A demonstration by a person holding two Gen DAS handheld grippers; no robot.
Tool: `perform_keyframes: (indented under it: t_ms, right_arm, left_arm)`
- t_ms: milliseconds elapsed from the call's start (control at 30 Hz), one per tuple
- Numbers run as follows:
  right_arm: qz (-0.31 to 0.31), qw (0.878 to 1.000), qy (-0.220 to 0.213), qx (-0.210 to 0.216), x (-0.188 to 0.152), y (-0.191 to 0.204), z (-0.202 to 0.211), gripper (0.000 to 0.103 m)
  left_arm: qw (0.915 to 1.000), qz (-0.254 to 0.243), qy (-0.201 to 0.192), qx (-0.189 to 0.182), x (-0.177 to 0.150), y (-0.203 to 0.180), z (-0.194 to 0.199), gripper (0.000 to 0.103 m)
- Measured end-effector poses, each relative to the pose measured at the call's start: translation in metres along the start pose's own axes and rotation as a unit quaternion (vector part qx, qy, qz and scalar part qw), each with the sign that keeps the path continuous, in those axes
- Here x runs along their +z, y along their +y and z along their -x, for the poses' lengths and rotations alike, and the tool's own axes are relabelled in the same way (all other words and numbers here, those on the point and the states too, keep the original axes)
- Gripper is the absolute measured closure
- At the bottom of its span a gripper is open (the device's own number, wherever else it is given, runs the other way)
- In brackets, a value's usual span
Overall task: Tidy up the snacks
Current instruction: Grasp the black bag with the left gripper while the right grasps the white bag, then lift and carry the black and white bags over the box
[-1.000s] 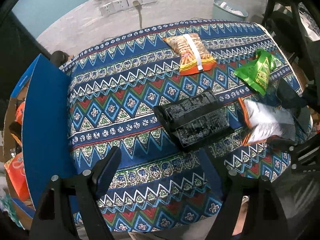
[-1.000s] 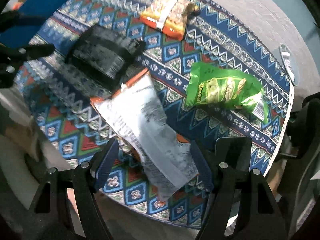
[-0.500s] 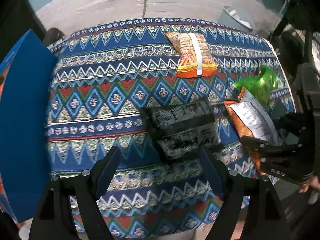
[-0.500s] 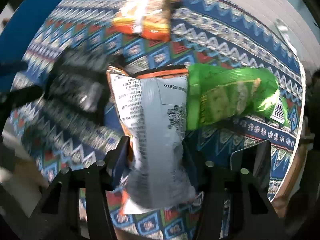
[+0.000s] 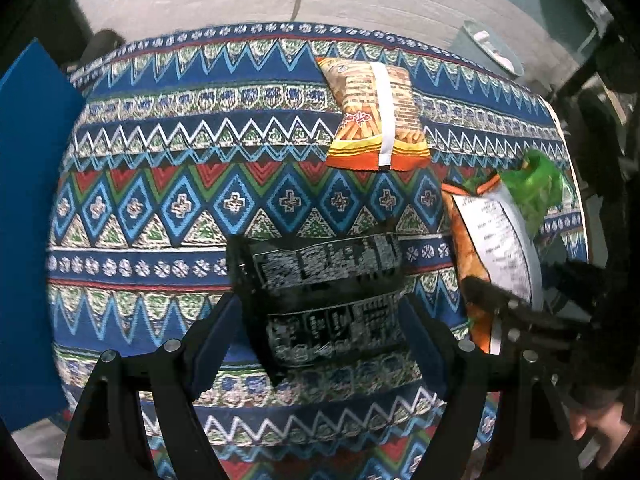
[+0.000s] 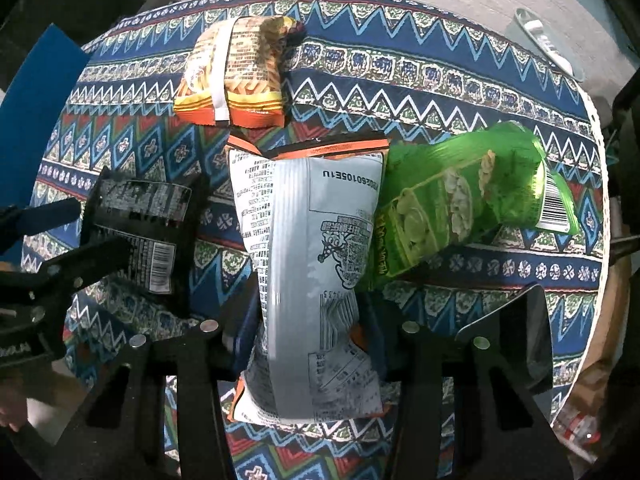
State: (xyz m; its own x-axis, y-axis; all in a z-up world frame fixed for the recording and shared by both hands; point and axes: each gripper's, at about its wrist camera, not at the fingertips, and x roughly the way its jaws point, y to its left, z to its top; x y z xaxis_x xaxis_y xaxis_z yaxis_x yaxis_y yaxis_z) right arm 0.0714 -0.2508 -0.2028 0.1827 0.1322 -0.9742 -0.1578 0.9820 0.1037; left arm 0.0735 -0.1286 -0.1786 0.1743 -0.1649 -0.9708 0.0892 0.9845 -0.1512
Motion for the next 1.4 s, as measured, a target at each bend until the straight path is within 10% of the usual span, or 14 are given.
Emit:
perform_keyframes:
  t_ms: [667,1400]
  right_arm:
    - [-0.003,1.000,0.003,-0.015,-0.033,0.016,-0.025,0.045]
    - [0.030,0.998,-0.047,-0.014,-0.041,0.062,0.008,0.066]
  left_arm:
    - [0.9989,-0.039,0.000,0.026,0.015,-0.049,-0.054,0.003]
    - [0.9958,-0.072,-0.050,0.025,-0.008,-0.008,0.005,0.061]
